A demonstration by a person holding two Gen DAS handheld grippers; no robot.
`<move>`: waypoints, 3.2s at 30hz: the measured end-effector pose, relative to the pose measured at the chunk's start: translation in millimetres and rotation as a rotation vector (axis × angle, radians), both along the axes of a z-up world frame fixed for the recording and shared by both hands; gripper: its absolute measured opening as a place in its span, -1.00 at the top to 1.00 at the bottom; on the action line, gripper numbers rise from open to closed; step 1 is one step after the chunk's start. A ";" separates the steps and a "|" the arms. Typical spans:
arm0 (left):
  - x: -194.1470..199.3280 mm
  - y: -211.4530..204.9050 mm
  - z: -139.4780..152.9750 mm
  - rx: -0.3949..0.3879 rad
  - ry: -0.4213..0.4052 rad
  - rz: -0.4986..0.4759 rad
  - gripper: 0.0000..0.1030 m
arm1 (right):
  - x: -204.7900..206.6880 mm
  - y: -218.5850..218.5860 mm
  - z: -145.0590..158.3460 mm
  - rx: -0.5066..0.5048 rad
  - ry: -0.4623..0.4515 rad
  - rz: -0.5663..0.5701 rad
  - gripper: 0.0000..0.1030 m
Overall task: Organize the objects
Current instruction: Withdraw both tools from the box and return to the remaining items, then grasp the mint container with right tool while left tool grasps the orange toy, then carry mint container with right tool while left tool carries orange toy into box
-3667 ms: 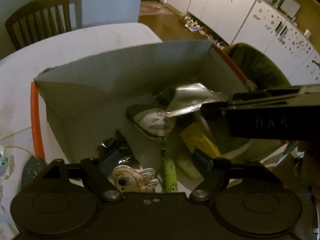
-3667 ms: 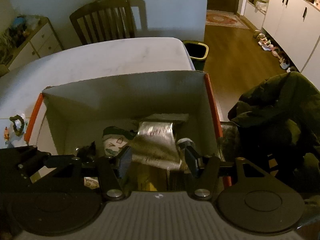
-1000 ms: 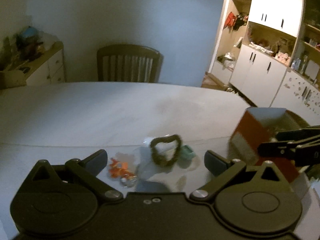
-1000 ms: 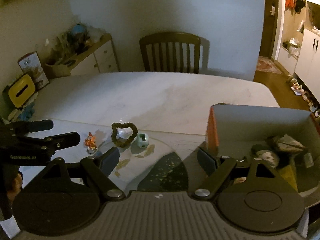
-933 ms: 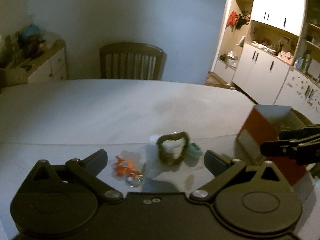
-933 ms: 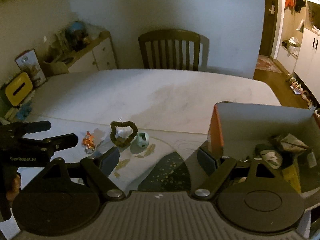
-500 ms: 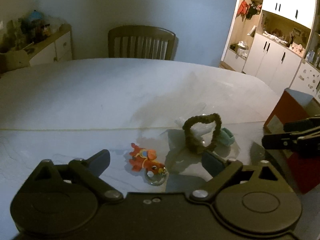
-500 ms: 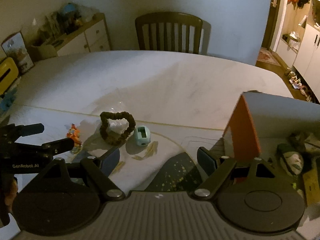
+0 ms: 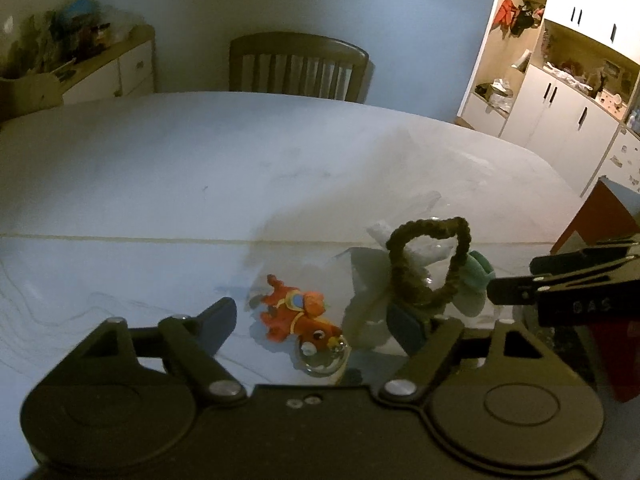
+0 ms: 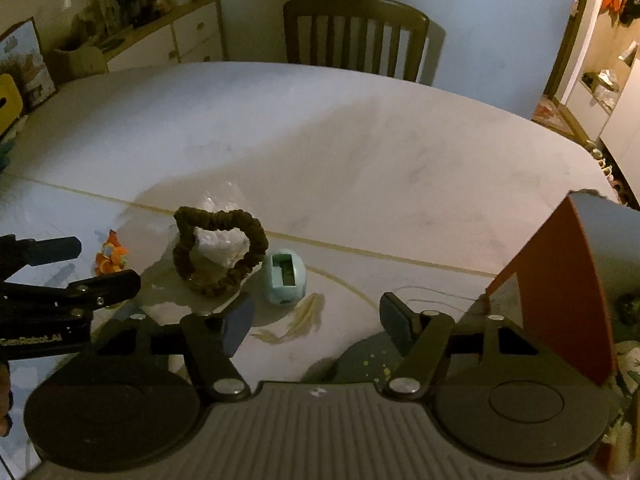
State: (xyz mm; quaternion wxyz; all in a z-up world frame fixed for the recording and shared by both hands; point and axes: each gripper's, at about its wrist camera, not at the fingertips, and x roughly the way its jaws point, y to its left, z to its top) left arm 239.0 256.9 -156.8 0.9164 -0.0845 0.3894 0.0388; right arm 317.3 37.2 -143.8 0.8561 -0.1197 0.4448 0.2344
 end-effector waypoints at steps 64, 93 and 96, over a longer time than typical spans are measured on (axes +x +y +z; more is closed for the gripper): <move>-45.6 -84.5 90.8 -0.136 -0.026 -0.112 0.26 | -82.5 -62.9 75.3 0.103 0.022 -0.006 0.42; 6.5 -274.5 151.7 -0.110 -0.073 -0.319 0.26 | -64.8 -246.3 121.6 0.170 -0.086 -0.067 0.42; 18.3 -289.1 150.8 -0.094 -0.065 -0.334 0.26 | -56.8 -265.5 118.4 0.163 -0.090 -0.087 0.42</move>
